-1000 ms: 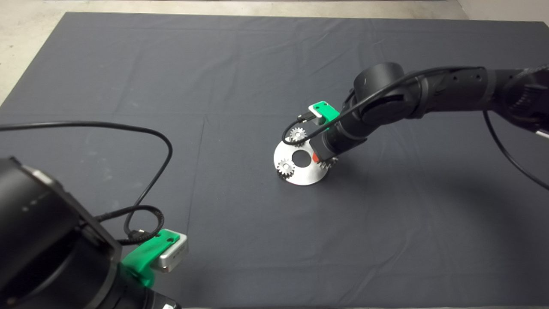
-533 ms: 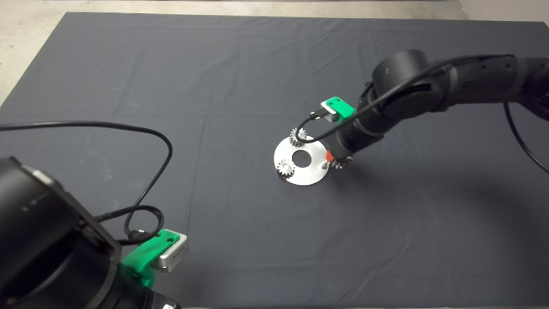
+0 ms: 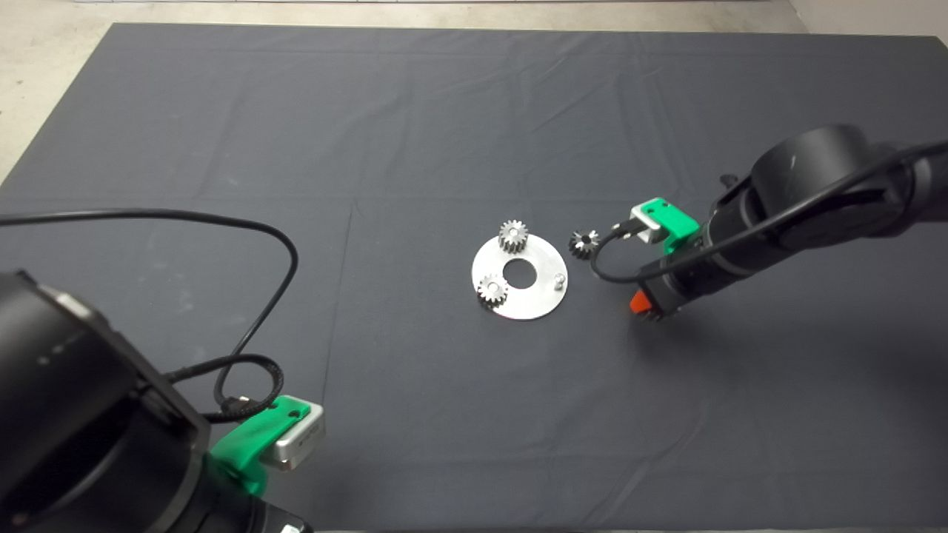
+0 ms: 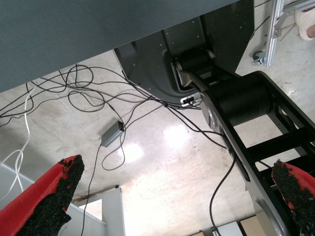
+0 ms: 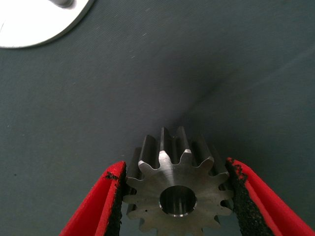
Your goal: Remove an incorrectly installed larger gear and replace it with the correct smaller gear
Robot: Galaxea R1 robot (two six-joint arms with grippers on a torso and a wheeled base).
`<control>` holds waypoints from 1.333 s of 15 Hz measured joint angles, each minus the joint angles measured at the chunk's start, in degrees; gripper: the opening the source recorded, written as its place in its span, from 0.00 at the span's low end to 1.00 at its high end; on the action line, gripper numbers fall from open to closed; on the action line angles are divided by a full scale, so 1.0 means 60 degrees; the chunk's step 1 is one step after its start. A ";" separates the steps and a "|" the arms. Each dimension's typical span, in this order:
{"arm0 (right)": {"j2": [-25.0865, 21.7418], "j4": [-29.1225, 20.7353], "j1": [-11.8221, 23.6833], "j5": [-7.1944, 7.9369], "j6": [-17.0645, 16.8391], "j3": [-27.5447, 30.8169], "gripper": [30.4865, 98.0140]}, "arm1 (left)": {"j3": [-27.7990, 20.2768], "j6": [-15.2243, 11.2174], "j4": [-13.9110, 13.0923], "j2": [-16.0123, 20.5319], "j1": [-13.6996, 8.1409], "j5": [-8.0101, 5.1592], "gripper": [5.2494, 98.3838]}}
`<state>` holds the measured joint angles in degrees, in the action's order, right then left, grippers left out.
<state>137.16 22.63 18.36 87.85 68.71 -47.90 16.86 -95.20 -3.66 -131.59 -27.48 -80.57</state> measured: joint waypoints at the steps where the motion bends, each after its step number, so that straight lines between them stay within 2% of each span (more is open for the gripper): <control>1: 0.0018 0.0004 -0.0113 -0.0051 0.0000 0.0004 0.28 | 0.0000 0.0000 0.0000 0.0000 0.0000 -0.0004 1.00; 5: 0.0018 0.0139 -0.0501 0.0000 0.0108 0.0000 0.28 | 0.0000 0.0000 0.0000 0.0000 -0.0003 0.0004 1.00; 8: 0.0018 0.0413 -0.0487 -0.0014 0.0138 0.0000 0.28 | -0.0004 0.0000 0.0000 0.0000 -0.0004 0.0000 1.00; 16: 0.0018 0.0477 -0.0487 -0.0014 0.0211 0.0000 0.28 | -0.0004 0.0000 0.0000 0.0000 -0.0004 0.0000 1.00; 20: 0.0018 0.0477 -0.0487 -0.0010 0.0213 0.0000 0.32 | -0.0004 0.0000 0.0000 0.0000 0.0000 0.0000 1.00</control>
<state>137.27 25.49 15.43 87.78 69.99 -47.90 16.84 -95.20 -3.66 -131.59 -27.48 -80.57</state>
